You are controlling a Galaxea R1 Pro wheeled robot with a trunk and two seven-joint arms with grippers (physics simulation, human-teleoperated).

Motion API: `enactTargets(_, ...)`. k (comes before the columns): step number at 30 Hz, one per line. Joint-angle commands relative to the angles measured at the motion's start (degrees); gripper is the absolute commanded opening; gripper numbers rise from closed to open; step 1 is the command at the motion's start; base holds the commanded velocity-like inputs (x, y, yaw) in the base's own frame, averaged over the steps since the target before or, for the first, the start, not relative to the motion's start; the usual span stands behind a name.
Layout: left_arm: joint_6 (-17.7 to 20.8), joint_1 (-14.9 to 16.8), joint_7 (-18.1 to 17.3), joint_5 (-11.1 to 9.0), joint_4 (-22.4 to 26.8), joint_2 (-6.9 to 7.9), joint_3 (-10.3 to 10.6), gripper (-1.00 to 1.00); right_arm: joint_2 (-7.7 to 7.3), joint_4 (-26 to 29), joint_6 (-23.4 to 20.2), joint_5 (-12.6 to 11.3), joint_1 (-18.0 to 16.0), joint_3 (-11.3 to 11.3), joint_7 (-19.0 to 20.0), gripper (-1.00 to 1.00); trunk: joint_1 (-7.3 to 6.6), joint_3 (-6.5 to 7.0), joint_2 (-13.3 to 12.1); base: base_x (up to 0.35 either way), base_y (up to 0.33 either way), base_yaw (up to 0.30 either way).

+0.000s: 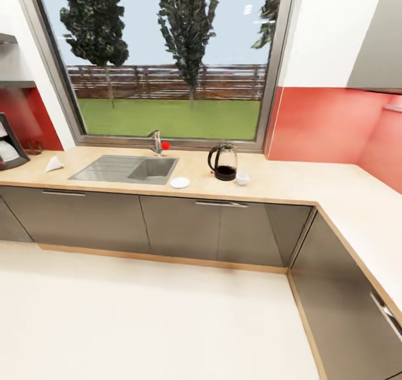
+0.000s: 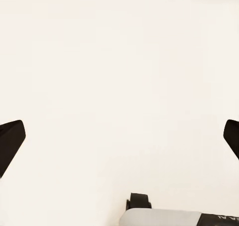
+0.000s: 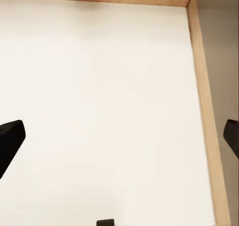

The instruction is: Set up a coffee station on the kitchen countertop: keep the coffee maker on the countertop, move the bottle of coffee from the kitchen shelf to the counter next to the coffee maker, place a paper coffee filter on top of the coffee maker, put the saucer next to the coffee maker with the coffee cup on the saucer, and place the electric kettle next to the coffee maker.

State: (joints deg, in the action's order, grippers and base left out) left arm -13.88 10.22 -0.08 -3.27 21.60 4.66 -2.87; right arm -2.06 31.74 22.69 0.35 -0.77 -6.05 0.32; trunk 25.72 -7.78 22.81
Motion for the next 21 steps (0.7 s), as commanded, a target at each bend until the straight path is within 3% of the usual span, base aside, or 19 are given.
enactTargets(1,-0.18,0.06,-0.01,-0.37,-0.08,0.00,0.06,1.00,0.02,0.00,0.16,0.06,-0.02,-0.11,0.03,1.00,0.06,-0.11,0.11,0.279,0.234,0.276)
enactTargets(15,-0.16,0.06,-0.01,-0.37,-0.11,0.00,0.06,1.00,0.04,-0.01,0.22,0.09,-0.02,-0.05,0.03,1.00,0.06,-0.11,0.11,0.215,0.273,0.278)
enactTargets(21,-0.18,0.06,-0.04,-0.27,-0.15,0.00,0.06,1.00,0.04,-0.01,0.22,0.09,-0.02,-0.04,0.03,1.00,0.06,-0.11,0.11,0.302,0.132,0.278)
